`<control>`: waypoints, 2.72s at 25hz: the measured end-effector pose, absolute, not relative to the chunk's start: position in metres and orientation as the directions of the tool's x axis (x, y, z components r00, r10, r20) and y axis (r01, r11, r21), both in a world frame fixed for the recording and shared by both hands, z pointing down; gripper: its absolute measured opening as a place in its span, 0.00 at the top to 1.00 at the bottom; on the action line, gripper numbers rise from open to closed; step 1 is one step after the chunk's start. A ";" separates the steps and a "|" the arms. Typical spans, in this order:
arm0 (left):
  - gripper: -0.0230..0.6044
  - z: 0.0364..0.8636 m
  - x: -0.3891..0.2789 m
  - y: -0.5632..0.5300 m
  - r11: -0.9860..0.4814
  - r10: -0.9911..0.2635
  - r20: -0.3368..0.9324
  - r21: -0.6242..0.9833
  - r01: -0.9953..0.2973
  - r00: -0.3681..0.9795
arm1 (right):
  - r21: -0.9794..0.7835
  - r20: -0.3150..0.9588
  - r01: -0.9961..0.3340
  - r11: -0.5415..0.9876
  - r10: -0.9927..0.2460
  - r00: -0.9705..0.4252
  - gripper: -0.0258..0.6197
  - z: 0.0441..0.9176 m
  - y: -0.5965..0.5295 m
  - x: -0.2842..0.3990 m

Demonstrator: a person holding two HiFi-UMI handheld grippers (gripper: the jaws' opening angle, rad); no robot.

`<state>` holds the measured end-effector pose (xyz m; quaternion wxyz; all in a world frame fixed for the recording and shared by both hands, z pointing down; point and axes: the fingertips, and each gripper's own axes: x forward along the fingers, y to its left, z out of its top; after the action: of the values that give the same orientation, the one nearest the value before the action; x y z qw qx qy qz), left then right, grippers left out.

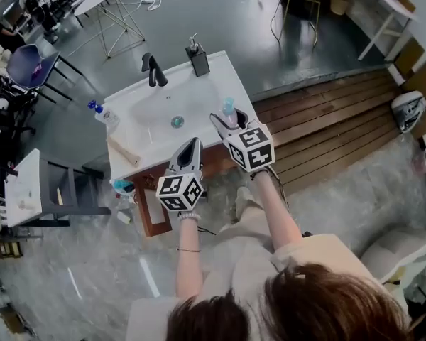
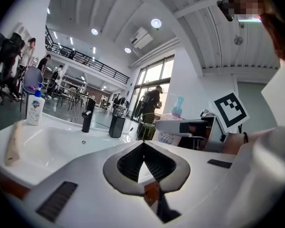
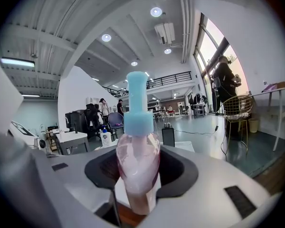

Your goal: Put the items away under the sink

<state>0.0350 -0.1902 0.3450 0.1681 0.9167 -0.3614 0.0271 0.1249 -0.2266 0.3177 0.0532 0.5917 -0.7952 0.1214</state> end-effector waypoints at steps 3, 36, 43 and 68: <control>0.96 0.341 0.026 -0.174 -0.689 -0.651 0.164 0.282 -0.668 0.741 | -0.133 0.223 -0.954 0.270 -0.929 -0.295 0.65 0.316 -0.207 0.114; 0.96 0.337 0.001 -0.074 -0.655 -0.684 0.197 0.260 -0.710 0.703 | -0.175 0.245 -0.934 0.312 -0.905 -0.348 0.65 0.323 -0.093 0.084; 0.96 0.360 0.007 -0.051 -0.612 -0.702 0.238 0.280 -0.740 0.671 | -0.224 0.259 -0.912 0.343 -0.881 -0.395 0.65 0.343 -0.079 0.088; 0.96 0.547 -0.003 -0.117 -0.644 -0.607 0.364 0.295 -0.706 0.706 | -0.182 0.330 -0.904 0.386 -0.842 -0.426 0.65 0.519 -0.136 0.066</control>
<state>-0.0034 -0.1165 0.5473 0.2116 0.8990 -0.3652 0.1165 0.0664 -0.1356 0.5186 0.0919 0.5278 -0.8274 0.1685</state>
